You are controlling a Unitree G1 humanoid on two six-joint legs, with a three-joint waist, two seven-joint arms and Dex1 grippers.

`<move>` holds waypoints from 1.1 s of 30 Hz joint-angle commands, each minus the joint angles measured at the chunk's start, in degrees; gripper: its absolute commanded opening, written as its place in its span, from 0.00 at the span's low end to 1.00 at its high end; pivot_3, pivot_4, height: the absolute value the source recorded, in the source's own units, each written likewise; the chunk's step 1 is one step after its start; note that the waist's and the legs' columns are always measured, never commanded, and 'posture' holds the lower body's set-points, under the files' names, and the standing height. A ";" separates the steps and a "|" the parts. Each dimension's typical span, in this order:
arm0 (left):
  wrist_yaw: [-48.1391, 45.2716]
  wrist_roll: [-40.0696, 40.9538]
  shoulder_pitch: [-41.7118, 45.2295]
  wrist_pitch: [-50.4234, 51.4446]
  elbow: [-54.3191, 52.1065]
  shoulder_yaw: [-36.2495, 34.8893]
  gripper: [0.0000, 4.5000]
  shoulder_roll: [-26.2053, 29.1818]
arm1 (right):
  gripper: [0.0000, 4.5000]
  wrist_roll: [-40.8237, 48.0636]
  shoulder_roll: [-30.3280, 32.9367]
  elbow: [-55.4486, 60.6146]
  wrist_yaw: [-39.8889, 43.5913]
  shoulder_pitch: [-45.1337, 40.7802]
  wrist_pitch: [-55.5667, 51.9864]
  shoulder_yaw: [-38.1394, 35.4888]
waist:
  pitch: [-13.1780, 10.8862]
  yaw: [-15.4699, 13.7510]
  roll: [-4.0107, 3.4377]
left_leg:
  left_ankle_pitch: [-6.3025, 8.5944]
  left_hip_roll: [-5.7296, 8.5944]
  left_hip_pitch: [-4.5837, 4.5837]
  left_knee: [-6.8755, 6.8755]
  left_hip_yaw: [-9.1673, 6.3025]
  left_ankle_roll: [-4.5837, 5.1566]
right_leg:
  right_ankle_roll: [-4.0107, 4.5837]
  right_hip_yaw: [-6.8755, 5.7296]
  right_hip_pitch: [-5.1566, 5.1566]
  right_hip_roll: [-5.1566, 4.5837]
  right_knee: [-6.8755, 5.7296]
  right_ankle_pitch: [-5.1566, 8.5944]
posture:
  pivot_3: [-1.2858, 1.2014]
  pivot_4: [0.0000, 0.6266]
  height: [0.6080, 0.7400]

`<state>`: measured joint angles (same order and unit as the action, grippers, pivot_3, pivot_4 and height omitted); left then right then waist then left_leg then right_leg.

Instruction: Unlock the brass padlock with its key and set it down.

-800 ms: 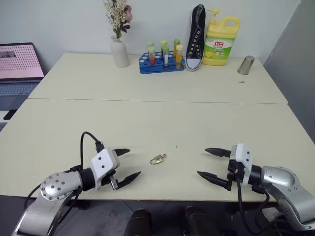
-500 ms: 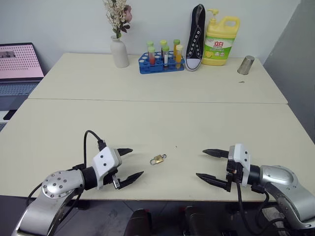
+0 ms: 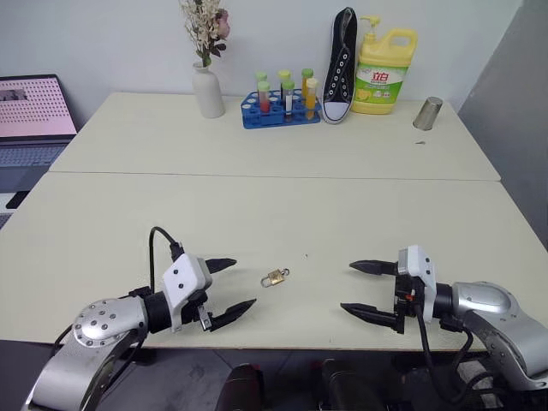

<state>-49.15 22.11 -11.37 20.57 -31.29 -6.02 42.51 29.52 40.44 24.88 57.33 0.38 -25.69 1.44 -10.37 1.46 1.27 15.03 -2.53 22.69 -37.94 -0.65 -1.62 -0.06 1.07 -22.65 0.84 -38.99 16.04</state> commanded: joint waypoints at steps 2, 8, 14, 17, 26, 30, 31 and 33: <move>1.89 -1.33 0.92 0.56 -0.04 0.78 1.00 -0.48 | 1.00 2.16 1.89 3.41 0.55 -2.95 -2.71 -0.48 | 0.00 -0.01 0.00 | 0.00 0.00 0.00 0.00 0.01 0.00 | 0.00 0.01 0.00 0.01 0.00 0.00 | 0.52 0.24 1.00; 3.90 -3.37 4.17 1.84 2.55 5.07 1.00 -2.63 | 1.00 4.69 3.01 5.50 1.23 -4.68 -5.82 -0.03 | 0.00 -0.08 0.02 | 0.00 0.01 0.01 0.00 -0.02 0.00 | 0.00 -0.01 0.01 0.01 0.00 0.00 | 0.52 0.24 1.00; 6.10 -9.20 10.86 2.38 7.63 12.03 1.00 -4.62 | 1.00 3.58 3.63 6.49 -0.55 -5.31 -8.41 0.59 | 0.01 -0.11 0.02 | 0.00 0.03 0.01 -0.03 -0.03 0.00 | -0.01 -0.02 0.02 0.02 -0.01 -0.01 | 0.52 0.24 1.00; 6.39 -10.53 13.82 2.49 9.47 14.90 1.00 -6.33 | 1.00 2.73 3.70 6.62 -1.05 -4.67 -7.90 0.98 | 0.01 -0.11 0.02 | 0.00 0.04 0.01 -0.01 -0.02 0.00 | -0.01 0.00 0.01 0.03 -0.01 0.00 | 0.52 0.24 1.00; 6.68 -13.32 19.91 4.24 15.99 19.66 1.00 -10.22 | 1.00 1.80 4.10 7.25 -1.18 -2.77 -6.76 1.20 | 0.01 -0.08 0.02 | 0.00 0.04 0.04 -0.02 -0.04 0.00 | -0.01 -0.02 0.00 0.06 -0.02 -0.01 | 0.52 0.24 1.00; 6.64 -14.00 20.87 7.35 16.99 21.25 1.00 -11.34 | 1.00 1.64 4.09 7.56 -1.28 -2.43 -6.62 0.98 | 0.01 -0.10 0.03 | 0.00 0.06 0.04 -0.02 -0.06 0.00 | -0.01 -0.03 0.01 0.07 -0.02 -0.01 | 0.52 0.24 1.00; 6.49 -13.84 20.87 8.17 16.92 21.24 1.00 -11.35 | 1.00 1.62 4.08 7.61 -1.33 -2.38 -6.63 0.94 | 0.02 -0.10 0.03 | 0.00 0.07 0.04 -0.03 -0.05 0.00 | -0.01 -0.03 0.01 0.07 -0.02 -0.01 | 0.52 0.24 1.00; 6.47 -13.83 20.89 8.97 17.00 21.19 1.00 -11.36 | 1.00 1.53 4.00 7.77 -1.48 -2.27 -6.60 0.95 | 0.02 -0.10 0.03 | 0.00 0.08 0.04 -0.03 -0.06 0.00 | -0.01 -0.03 0.03 0.06 -0.02 -0.01 | 0.52 0.24 1.00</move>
<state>-42.86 8.79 9.81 28.06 -14.75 14.26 31.21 30.58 44.08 30.68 56.12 -1.90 -33.06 3.37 -10.35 1.36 1.31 15.02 -2.45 22.72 -37.97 -0.72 -1.62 -0.07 1.04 -22.61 0.90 -39.00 16.04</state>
